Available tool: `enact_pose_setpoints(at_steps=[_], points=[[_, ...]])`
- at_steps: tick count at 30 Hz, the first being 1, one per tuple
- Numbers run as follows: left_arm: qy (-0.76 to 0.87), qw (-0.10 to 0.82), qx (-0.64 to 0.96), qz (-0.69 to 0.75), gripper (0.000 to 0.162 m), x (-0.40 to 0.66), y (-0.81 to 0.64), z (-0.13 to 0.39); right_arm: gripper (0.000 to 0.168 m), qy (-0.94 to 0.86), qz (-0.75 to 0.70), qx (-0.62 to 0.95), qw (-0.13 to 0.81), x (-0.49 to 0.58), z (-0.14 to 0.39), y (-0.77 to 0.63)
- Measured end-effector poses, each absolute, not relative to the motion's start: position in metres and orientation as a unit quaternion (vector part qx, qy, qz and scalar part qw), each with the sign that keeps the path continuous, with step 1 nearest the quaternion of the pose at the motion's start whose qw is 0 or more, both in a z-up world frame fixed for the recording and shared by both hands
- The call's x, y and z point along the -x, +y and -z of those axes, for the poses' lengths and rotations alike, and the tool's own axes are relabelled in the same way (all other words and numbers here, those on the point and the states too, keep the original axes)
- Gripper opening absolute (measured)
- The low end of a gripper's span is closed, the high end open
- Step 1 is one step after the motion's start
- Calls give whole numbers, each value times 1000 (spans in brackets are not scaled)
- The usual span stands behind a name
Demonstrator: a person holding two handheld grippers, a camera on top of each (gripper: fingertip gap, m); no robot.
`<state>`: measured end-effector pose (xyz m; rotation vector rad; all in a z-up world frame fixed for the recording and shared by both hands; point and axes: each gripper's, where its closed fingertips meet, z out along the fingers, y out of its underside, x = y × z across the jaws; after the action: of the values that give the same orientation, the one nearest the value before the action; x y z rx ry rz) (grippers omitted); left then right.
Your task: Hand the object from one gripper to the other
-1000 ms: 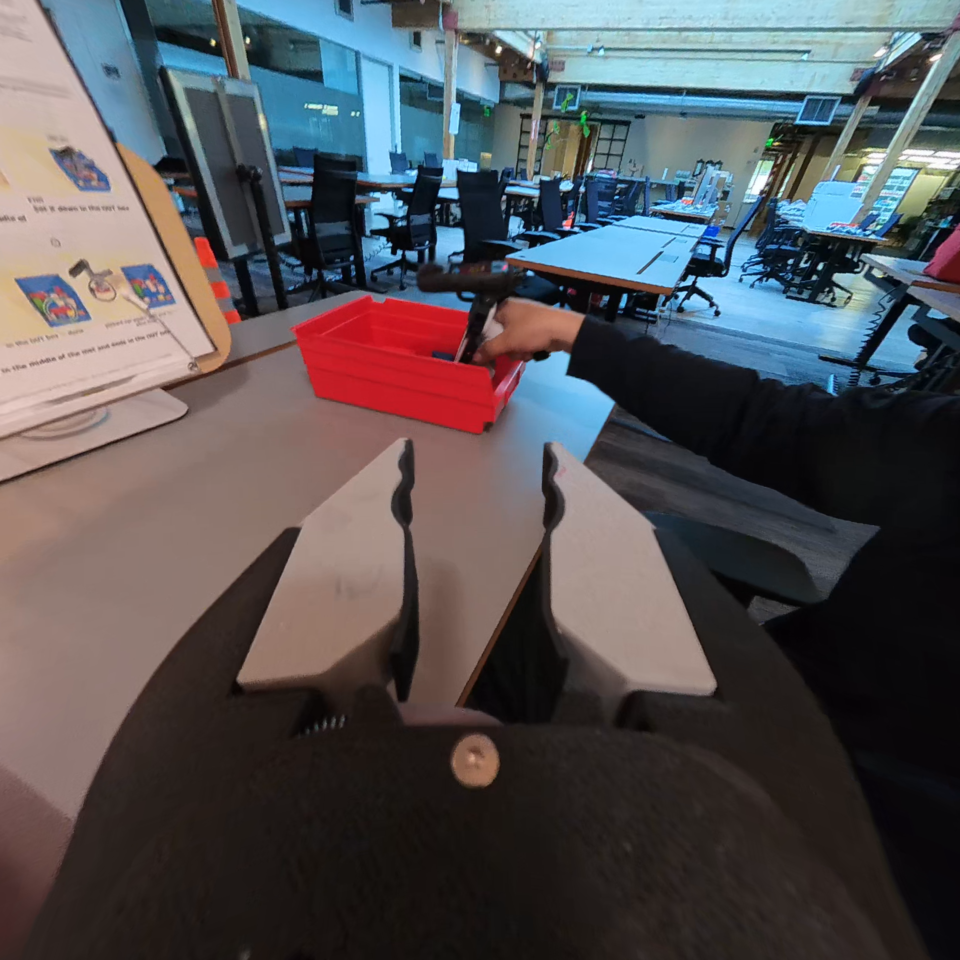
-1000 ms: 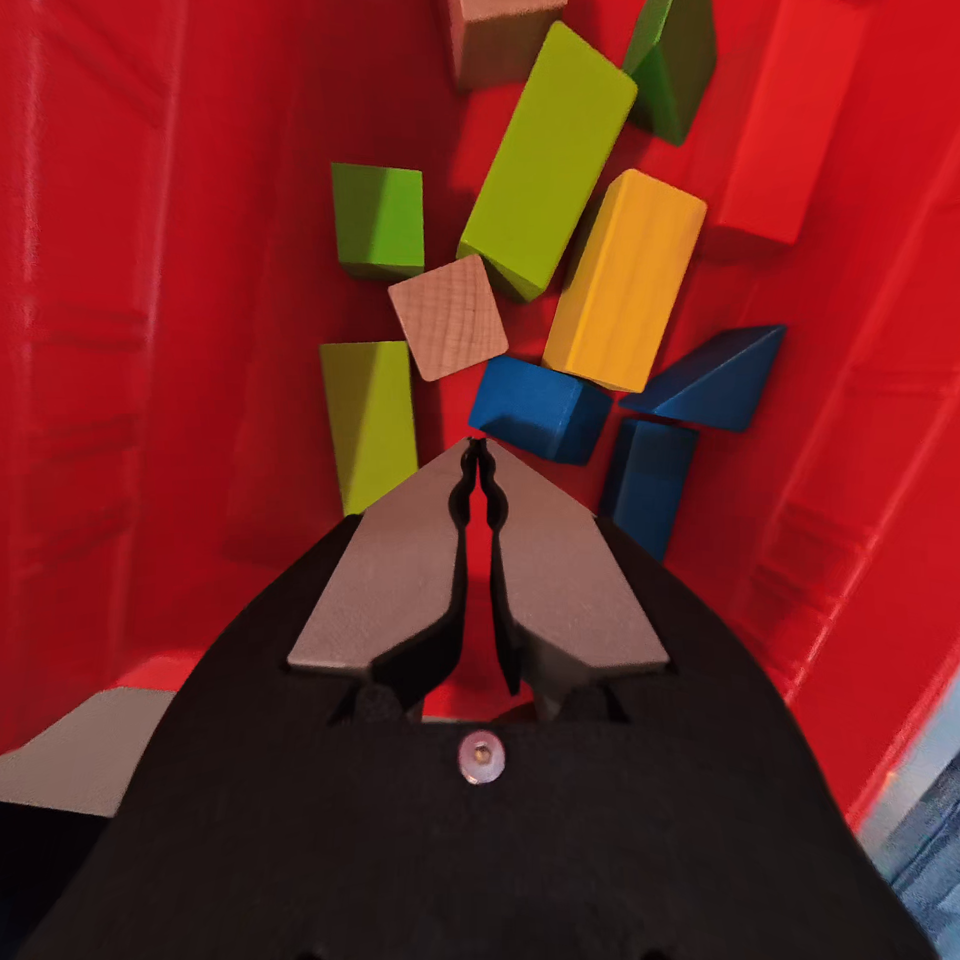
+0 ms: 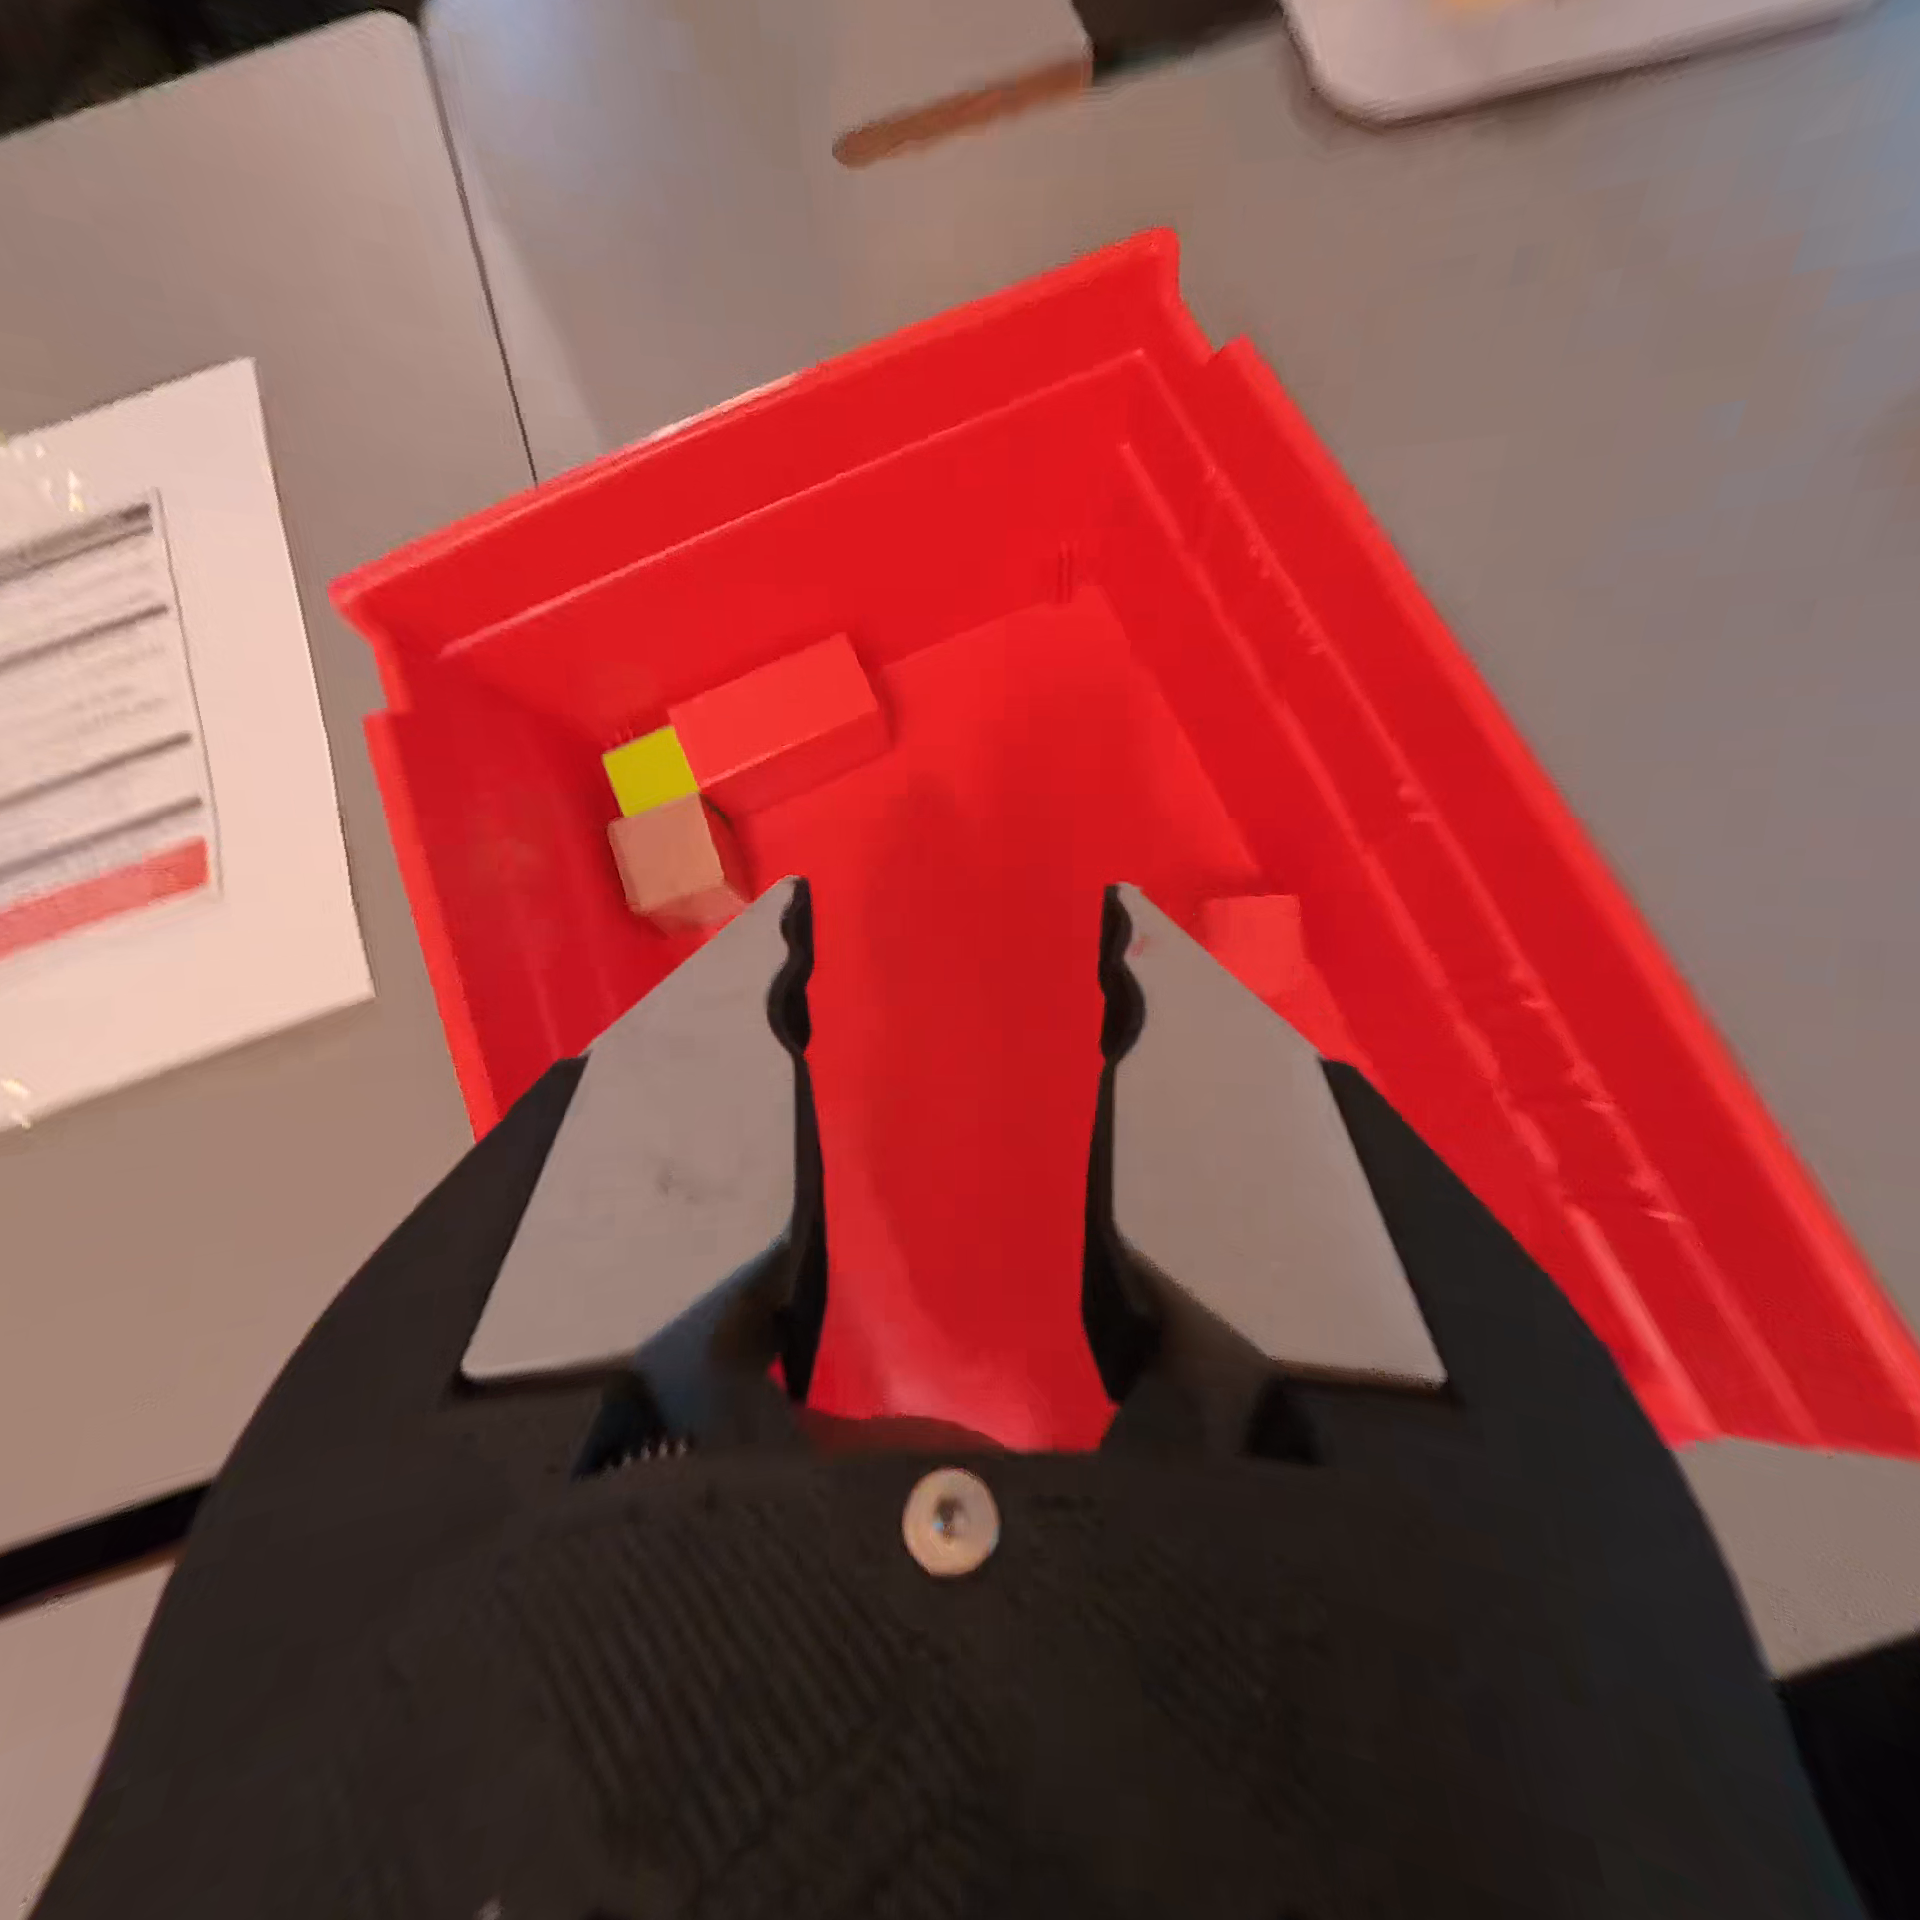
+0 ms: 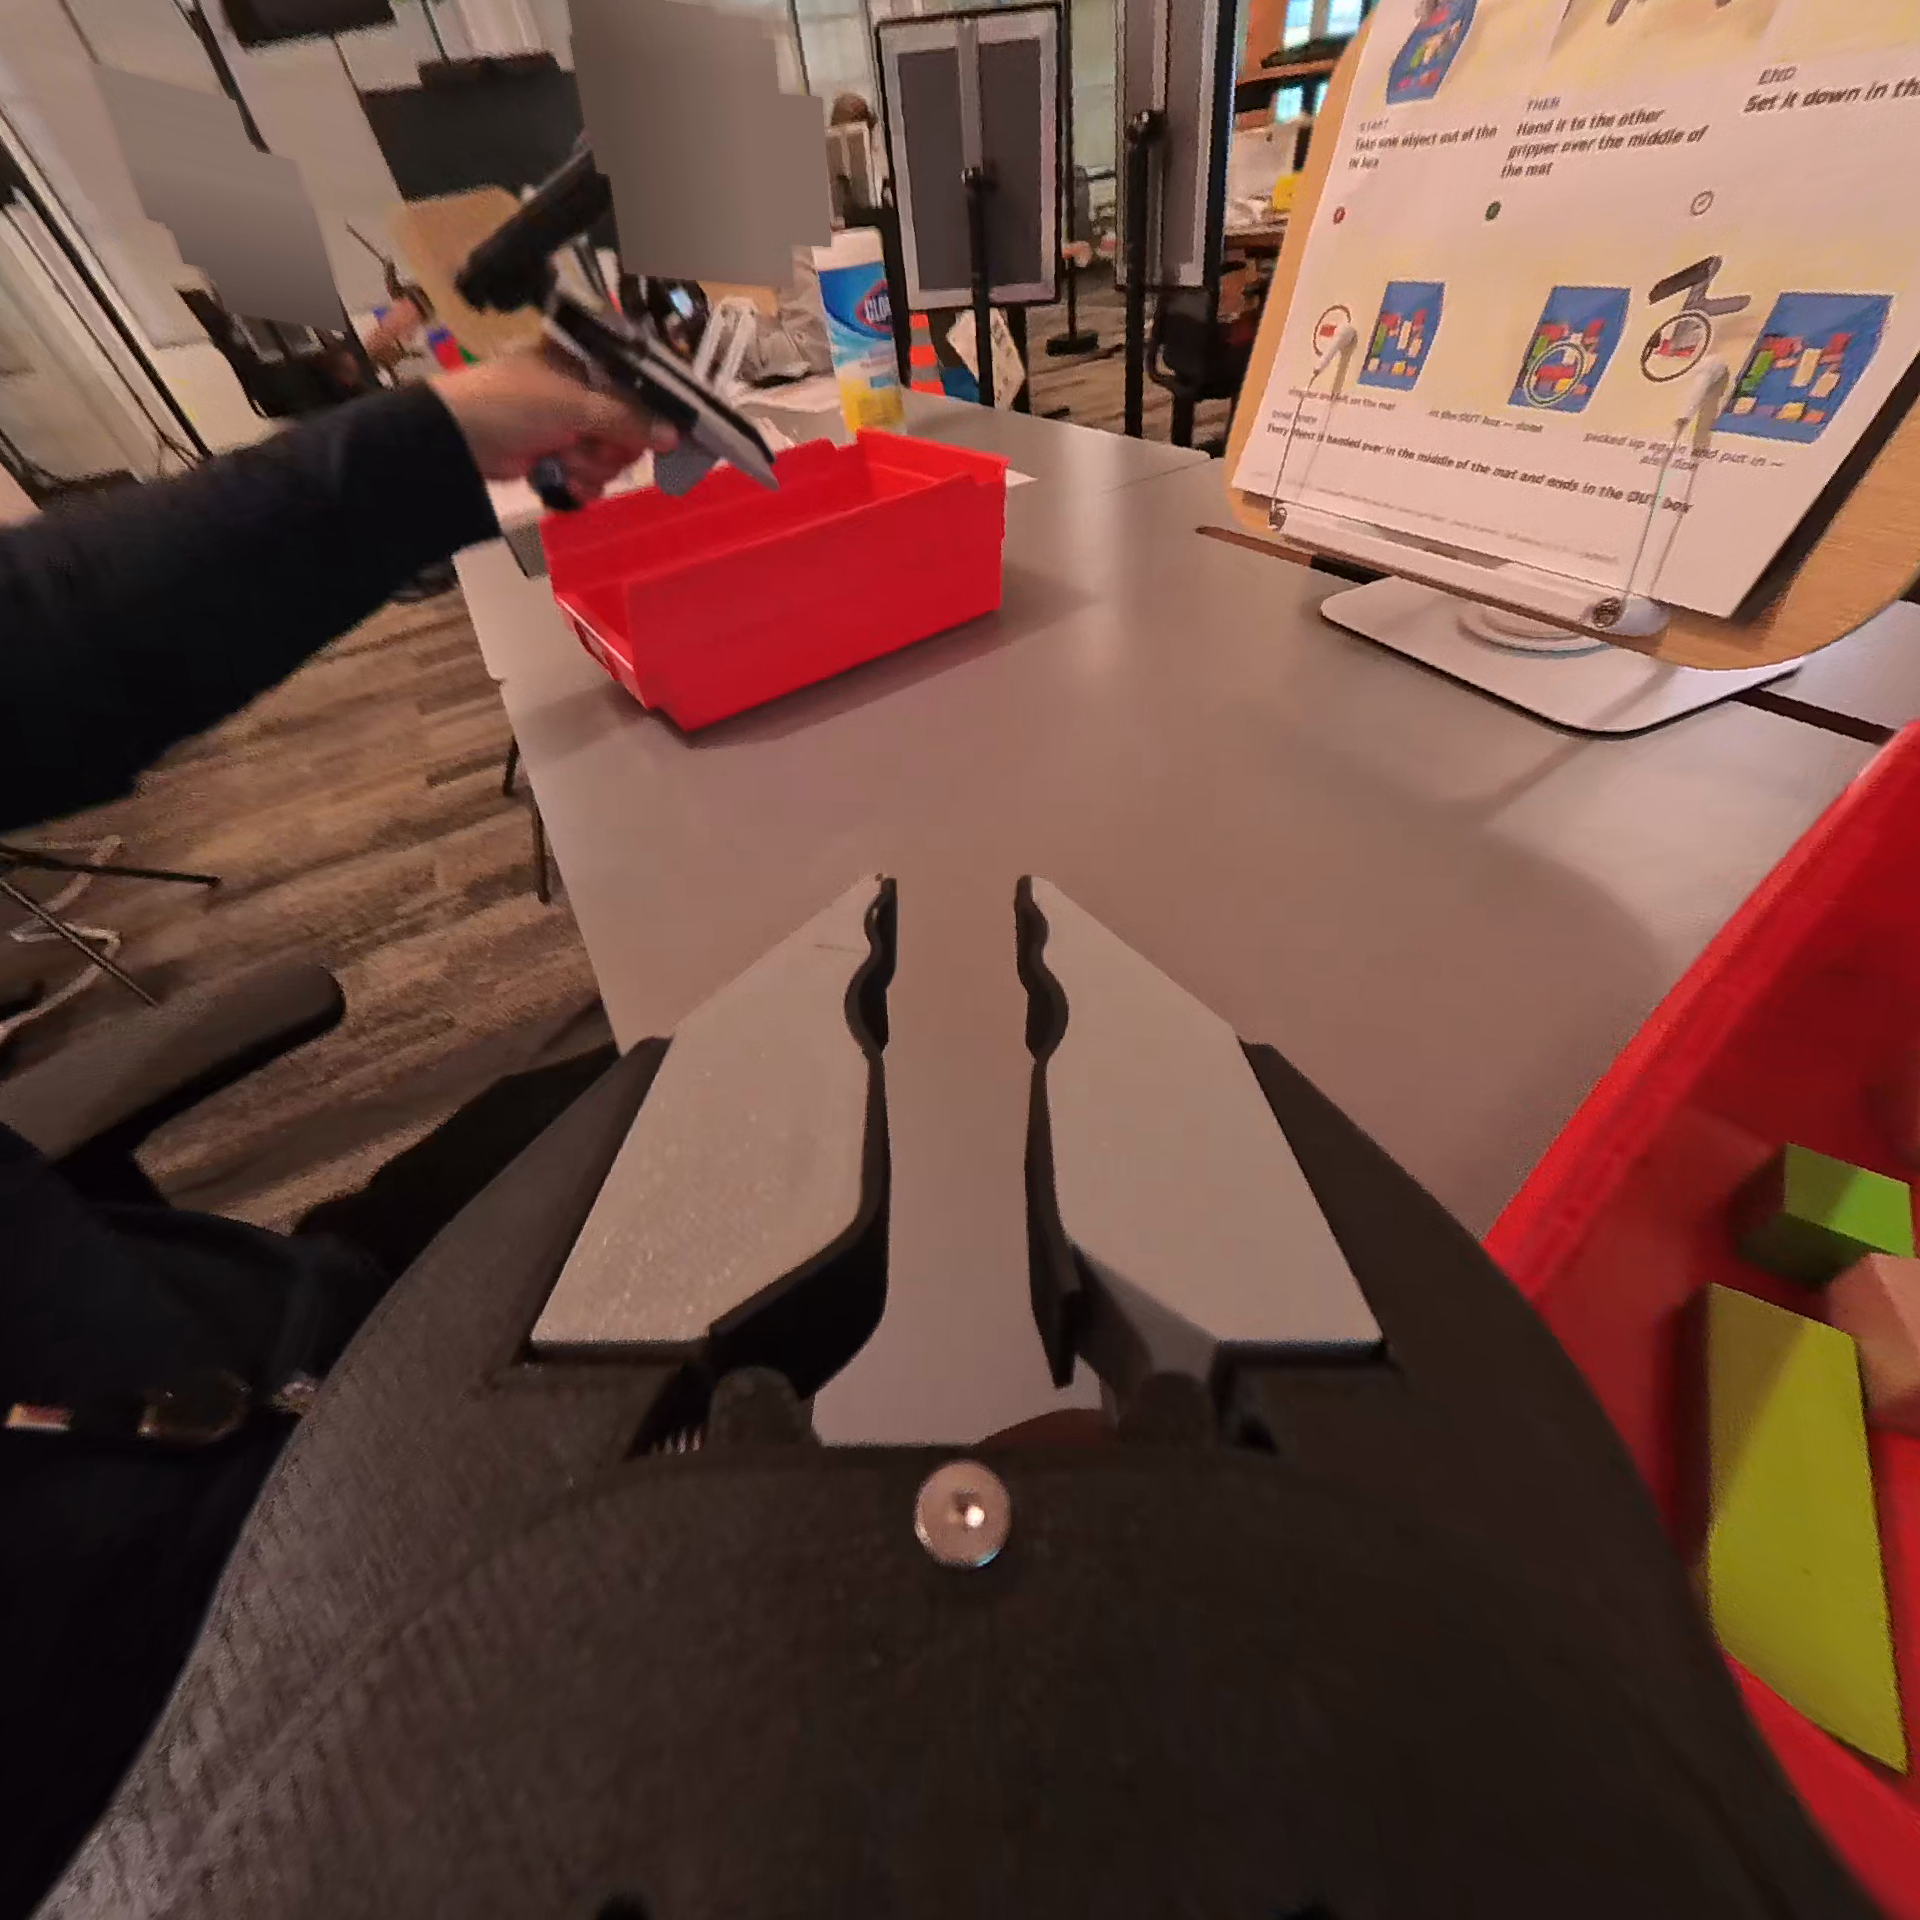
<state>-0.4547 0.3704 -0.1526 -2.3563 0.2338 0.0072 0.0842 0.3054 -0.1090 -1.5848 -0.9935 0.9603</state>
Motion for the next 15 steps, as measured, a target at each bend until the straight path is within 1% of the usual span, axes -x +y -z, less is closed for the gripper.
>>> enact_pose_setpoints(at_steps=[3,10,15], points=[[144,304,941,-41,61,462,399,176,20,-432,-366,660,493,-78,123,305],[233,216,948,2,57,424,416,202,19,-461,-294,706,451,-70,170,322],[322,171,931,-9,58,421,394,209,20,-458,-273,730,427,-59,179,329]])
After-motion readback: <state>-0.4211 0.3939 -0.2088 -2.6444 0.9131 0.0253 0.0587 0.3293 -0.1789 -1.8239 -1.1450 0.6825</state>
